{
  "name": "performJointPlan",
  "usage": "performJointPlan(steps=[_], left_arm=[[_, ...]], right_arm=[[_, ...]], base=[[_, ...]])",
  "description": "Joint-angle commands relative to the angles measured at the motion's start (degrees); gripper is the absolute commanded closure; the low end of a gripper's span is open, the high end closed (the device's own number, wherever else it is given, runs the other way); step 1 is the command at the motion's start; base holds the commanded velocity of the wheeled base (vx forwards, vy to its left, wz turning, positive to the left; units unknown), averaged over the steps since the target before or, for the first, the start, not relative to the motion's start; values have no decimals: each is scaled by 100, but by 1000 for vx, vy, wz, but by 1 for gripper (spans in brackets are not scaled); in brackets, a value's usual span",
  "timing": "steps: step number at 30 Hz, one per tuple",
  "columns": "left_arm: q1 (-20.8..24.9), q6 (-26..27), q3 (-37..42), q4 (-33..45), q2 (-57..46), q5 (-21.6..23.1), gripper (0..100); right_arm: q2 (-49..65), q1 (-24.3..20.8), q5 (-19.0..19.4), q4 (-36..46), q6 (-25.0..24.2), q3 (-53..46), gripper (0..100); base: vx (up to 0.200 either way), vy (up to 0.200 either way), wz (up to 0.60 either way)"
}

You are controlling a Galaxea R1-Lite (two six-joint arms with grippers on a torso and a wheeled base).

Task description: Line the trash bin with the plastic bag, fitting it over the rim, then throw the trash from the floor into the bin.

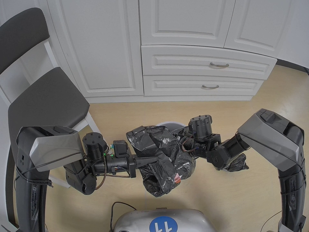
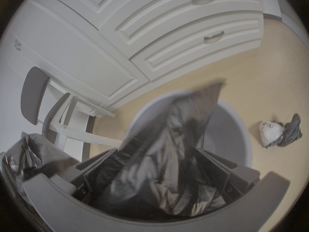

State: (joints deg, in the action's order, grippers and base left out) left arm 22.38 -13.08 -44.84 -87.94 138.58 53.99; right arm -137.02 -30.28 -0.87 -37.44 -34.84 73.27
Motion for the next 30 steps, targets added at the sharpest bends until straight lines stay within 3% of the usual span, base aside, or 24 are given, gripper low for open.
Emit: performJointPlan(steps=[1, 4, 8, 16, 21, 30], left_arm=[[-41, -37, -113, -4, 134, -12, 100], [-41, -169, -298, 5, 195, -82, 100], [-23, -318, -552, 5, 248, -319, 100], [258, -845, -1264, 23, 336, -1128, 100], [328, -889, -1291, 40, 354, -1224, 100], [372, -889, -1273, 40, 371, -1224, 100]], right_arm=[[-141, -48, -1, 298, -93, 329, 0], [-299, -39, -36, 852, -111, 619, 0], [-492, -4, -80, 1019, -181, 900, 0], [-685, 119, -80, 1845, -489, 1550, 0], [-949, 128, -116, 2267, -673, 2051, 0], [-765, 180, -256, 2302, -831, 2183, 0]], base=[[0, 0, 0], [0, 0, 0], [0, 0, 0], [0, 0, 0], [0, 0, 0], [0, 0, 0]])
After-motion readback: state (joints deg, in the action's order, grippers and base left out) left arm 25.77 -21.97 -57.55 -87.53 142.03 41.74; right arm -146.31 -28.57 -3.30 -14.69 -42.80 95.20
